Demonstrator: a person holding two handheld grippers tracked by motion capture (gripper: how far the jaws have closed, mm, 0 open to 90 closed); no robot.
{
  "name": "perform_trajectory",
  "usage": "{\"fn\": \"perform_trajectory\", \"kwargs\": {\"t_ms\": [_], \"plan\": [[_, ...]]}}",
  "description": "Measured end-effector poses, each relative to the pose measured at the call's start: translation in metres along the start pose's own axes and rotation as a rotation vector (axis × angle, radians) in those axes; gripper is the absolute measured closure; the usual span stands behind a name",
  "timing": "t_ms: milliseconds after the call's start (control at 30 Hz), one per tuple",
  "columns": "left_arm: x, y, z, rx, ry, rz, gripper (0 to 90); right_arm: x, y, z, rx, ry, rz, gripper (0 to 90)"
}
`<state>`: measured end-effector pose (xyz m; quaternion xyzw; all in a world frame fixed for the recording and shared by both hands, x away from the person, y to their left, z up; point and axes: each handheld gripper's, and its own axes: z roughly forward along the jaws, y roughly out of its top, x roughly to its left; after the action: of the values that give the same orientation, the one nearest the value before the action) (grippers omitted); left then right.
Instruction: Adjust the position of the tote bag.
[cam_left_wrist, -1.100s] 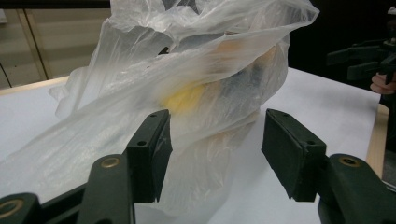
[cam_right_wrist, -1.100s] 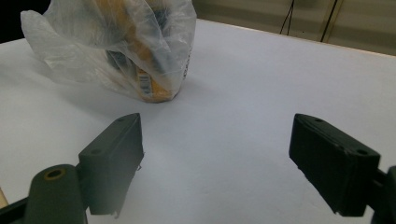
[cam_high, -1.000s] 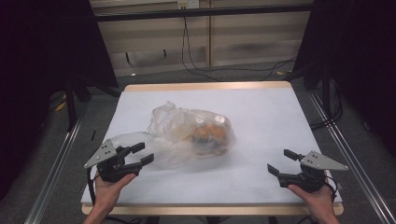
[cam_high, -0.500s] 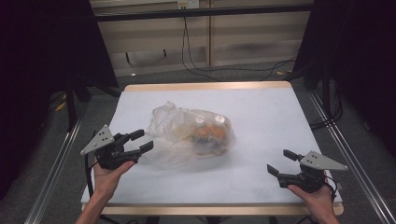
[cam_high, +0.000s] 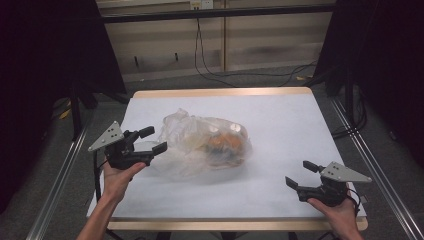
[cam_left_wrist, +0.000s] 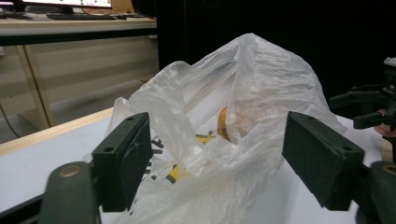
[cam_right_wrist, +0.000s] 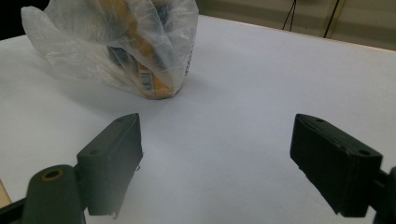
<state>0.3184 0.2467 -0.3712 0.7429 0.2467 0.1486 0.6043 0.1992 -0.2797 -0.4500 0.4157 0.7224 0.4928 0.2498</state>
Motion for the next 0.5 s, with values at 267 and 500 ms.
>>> {"fn": "perform_trajectory", "kwargs": {"t_ms": [267, 500], "plan": [[0.009, -0.011, 0.025, 0.059, -0.022, 0.000, 17.2, 0.000, 0.000, 0.001, 0.003, 0.002, -0.002, 16.2], [0.001, -0.012, 0.049, 0.089, -0.077, 0.009, 16.7, 0.001, 0.000, 0.001, 0.009, 0.001, -0.005, 16.1]]}}
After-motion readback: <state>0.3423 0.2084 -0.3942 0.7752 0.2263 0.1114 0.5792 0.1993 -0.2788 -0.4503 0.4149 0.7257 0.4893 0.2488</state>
